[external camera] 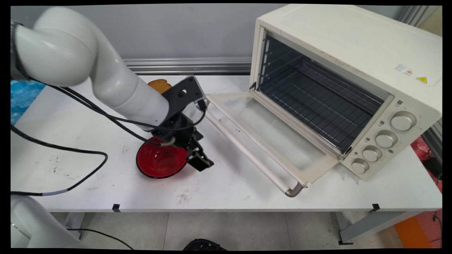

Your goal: Close the oven

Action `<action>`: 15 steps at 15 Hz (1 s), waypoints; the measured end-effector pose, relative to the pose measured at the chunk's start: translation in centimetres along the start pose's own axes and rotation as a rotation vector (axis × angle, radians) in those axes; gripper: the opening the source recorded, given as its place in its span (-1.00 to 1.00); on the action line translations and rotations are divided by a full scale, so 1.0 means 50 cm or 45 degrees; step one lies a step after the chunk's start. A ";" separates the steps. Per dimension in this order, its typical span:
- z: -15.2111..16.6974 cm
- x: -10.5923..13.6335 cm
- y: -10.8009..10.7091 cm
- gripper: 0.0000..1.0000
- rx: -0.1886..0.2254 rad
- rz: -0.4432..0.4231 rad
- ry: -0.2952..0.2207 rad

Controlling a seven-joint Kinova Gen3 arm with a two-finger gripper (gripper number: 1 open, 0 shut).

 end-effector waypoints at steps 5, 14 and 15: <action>0.051 0.007 0.000 1.00 -0.003 -0.040 0.019; 0.105 0.014 -0.003 1.00 -0.006 -0.077 0.058; 0.111 0.014 -0.003 1.00 -0.006 -0.082 0.063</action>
